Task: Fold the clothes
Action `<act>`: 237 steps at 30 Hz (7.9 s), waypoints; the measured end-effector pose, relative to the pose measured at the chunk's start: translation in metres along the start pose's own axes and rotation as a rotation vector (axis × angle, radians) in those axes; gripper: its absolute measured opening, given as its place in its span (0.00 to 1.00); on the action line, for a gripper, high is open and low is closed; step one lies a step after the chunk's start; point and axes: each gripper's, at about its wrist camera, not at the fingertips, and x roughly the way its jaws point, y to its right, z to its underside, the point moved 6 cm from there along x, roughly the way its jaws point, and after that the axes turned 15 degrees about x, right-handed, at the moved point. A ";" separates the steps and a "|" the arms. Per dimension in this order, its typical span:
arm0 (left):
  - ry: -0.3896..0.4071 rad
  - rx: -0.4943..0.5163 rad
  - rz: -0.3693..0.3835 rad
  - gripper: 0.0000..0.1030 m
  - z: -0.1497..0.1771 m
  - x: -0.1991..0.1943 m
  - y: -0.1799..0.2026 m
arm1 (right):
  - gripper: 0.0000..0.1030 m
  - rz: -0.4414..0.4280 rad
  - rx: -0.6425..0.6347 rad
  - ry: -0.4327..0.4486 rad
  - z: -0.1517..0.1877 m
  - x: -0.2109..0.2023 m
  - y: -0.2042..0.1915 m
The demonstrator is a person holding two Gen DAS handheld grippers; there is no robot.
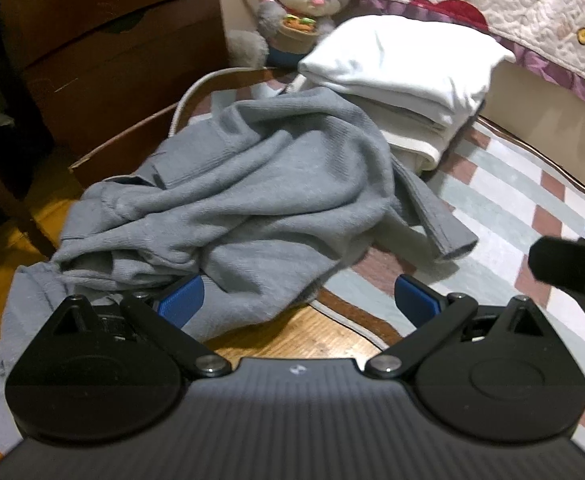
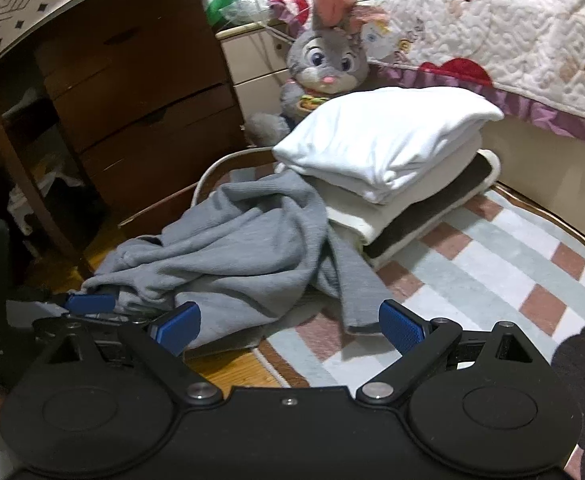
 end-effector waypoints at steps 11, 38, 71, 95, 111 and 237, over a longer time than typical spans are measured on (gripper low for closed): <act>0.015 0.063 0.045 1.00 -0.007 0.000 0.019 | 0.95 0.023 0.123 0.028 -0.006 -0.013 0.028; -0.007 0.025 0.076 1.00 -0.004 0.001 0.019 | 0.95 0.027 0.094 0.018 -0.002 -0.010 0.029; 0.146 -0.030 -0.095 0.78 0.017 0.029 -0.022 | 0.95 -0.223 0.258 -0.102 0.030 0.025 0.031; 0.078 -0.247 -0.061 0.69 0.016 0.100 -0.210 | 0.94 -0.238 0.598 -0.216 0.002 0.202 0.010; 0.103 0.121 -0.172 0.12 0.002 0.147 -0.159 | 0.36 -0.254 0.697 -0.202 0.028 0.251 -0.002; 0.235 0.639 0.516 0.40 0.017 0.039 0.173 | 0.37 0.693 0.590 0.292 0.107 -0.205 0.411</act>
